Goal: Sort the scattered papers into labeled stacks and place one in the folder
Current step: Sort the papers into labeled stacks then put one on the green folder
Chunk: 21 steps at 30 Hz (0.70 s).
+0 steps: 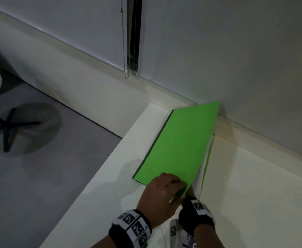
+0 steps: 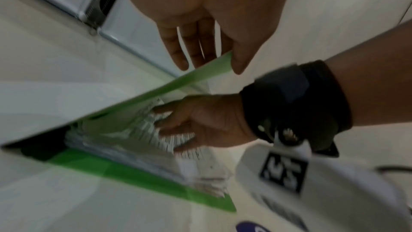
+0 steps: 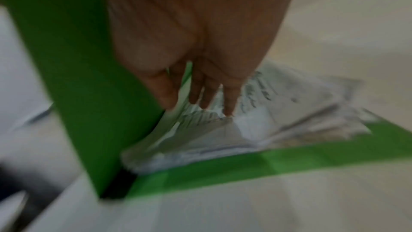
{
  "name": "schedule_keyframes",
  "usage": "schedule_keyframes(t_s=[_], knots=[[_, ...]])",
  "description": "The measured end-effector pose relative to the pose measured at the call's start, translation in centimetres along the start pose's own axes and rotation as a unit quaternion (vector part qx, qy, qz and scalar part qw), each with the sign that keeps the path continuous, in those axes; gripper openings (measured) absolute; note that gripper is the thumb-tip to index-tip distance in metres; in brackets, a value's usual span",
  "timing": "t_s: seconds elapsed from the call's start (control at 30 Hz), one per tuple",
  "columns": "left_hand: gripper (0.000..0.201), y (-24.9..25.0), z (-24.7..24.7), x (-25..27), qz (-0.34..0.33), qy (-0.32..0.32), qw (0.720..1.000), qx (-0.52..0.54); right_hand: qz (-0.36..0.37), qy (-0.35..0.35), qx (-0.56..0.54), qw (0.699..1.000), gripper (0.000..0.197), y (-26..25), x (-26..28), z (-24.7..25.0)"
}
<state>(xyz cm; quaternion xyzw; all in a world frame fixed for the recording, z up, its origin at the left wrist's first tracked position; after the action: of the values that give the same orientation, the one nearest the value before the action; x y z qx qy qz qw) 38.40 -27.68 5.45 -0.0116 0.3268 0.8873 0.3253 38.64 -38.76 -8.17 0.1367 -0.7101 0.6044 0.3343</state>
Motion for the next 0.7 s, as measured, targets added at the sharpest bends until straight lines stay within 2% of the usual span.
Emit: schedule_keyframes(t_s=[0.03,0.07,0.13,0.2,0.33,0.37,0.43,0.5,0.53,0.6,0.7], knots=[[0.026,0.2,-1.0,0.0,-0.006,-0.009,1.000,0.001,0.001,0.007,-0.117,0.993,0.024,-0.3,-0.1,1.0],[0.027,0.3,-2.0,-0.1,-0.008,-0.016,1.000,0.005,0.023,0.052,-0.169,0.984,0.026,-0.9,0.3,2.7],[0.032,0.4,-3.7,-0.1,-0.015,-0.039,0.999,0.005,0.079,0.131,-0.174,0.973,0.029,-1.1,0.7,6.5],[0.040,0.4,-5.7,0.0,-0.026,-0.083,0.996,-0.005,0.077,0.152,-0.178,0.969,0.038,-0.3,1.1,8.8],[0.057,-1.4,-9.8,0.3,-0.037,-0.199,0.978,-0.041,0.107,0.178,-0.057,0.977,0.037,0.1,1.2,10.0],[0.064,-2.9,-10.1,0.1,-0.008,-0.199,0.979,-0.047,0.116,0.192,-0.033,0.974,0.041,0.3,1.2,10.2],[0.084,-7.5,-9.8,-0.2,0.103,-0.183,0.975,-0.072,0.105,0.201,-0.003,0.974,0.061,0.6,1.4,9.8],[0.114,-12.2,-9.6,0.4,0.213,-0.204,0.949,-0.110,0.069,0.201,0.033,0.977,0.059,1.5,1.3,9.4],[0.125,-13.7,-9.7,0.6,0.236,-0.221,0.938,-0.125,0.056,0.197,0.079,0.975,0.059,1.7,1.4,9.0],[0.132,-14.9,-10.0,0.7,0.235,-0.247,0.929,-0.145,0.051,0.199,0.170,0.964,0.065,1.8,1.6,8.4],[0.131,-14.7,-10.5,0.8,0.216,-0.256,0.931,-0.146,0.031,0.203,0.253,0.945,0.074,2.5,1.5,8.3]])
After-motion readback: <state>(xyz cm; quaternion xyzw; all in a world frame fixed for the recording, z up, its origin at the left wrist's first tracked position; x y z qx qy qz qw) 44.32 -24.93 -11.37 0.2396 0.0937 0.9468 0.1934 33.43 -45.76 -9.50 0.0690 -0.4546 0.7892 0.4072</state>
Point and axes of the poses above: each hand's wrist, its own x-axis away from the middle knuckle, its own z-axis out of the back of the hand, y = z × x, the point moved 9 cm from there along -x, towards the middle knuckle, and after that the axes turned 6 degrees about -x, right-handed, at the moved point
